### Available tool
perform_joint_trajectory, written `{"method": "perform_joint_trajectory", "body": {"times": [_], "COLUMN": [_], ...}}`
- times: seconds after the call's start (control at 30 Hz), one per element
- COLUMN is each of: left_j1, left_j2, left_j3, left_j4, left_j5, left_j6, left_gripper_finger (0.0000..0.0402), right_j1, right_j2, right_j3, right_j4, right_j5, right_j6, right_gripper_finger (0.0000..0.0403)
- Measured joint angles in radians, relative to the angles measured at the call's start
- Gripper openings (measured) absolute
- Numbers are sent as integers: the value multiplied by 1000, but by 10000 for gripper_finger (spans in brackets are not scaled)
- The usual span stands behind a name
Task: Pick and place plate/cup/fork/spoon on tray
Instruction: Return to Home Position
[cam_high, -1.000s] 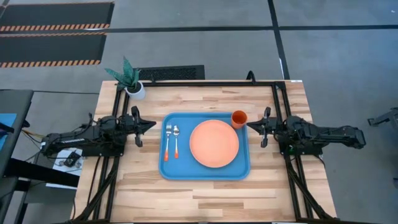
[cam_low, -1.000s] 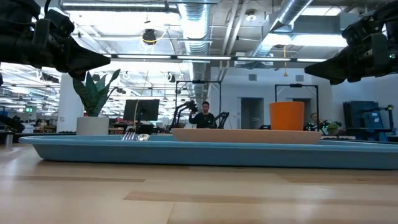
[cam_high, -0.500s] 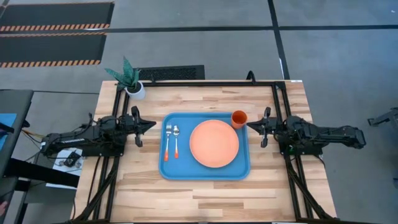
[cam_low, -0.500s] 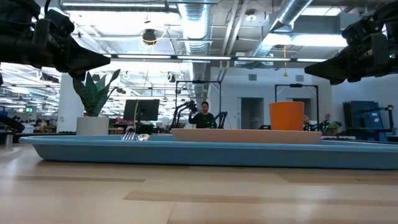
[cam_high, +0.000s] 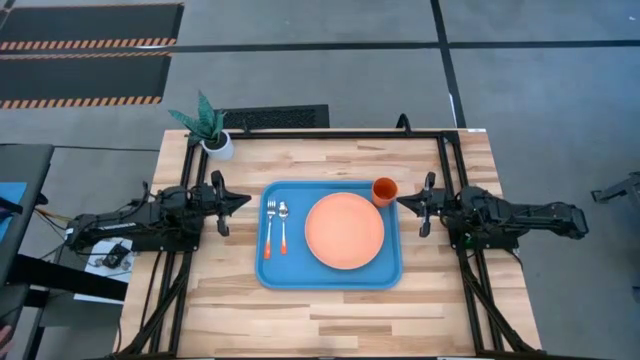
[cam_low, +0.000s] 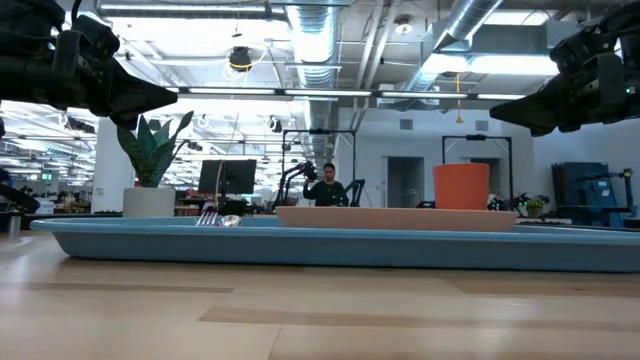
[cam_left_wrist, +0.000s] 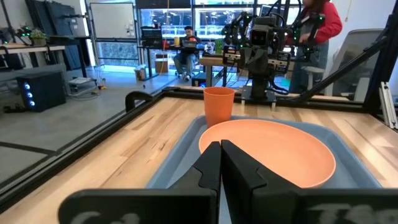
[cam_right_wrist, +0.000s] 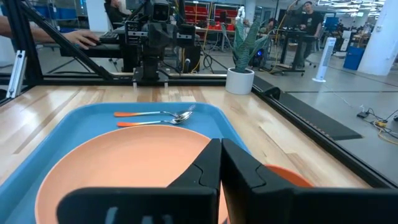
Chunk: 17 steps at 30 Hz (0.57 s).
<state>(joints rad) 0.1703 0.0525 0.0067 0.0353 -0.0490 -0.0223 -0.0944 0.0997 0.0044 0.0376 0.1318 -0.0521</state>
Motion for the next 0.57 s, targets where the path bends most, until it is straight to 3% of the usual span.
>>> {"method": "perform_joint_trajectory", "body": {"times": [0.57], "left_j1": [0], "left_j2": [0], "left_j3": [0], "left_j4": [0], "left_j5": [0], "left_j6": [0], "left_gripper_finger": [0], "right_j1": [0], "right_j2": [0], "right_j3": [0], "right_j4": [0], "right_j5": [0], "right_j6": [0], "right_gripper_finger": [34]}}
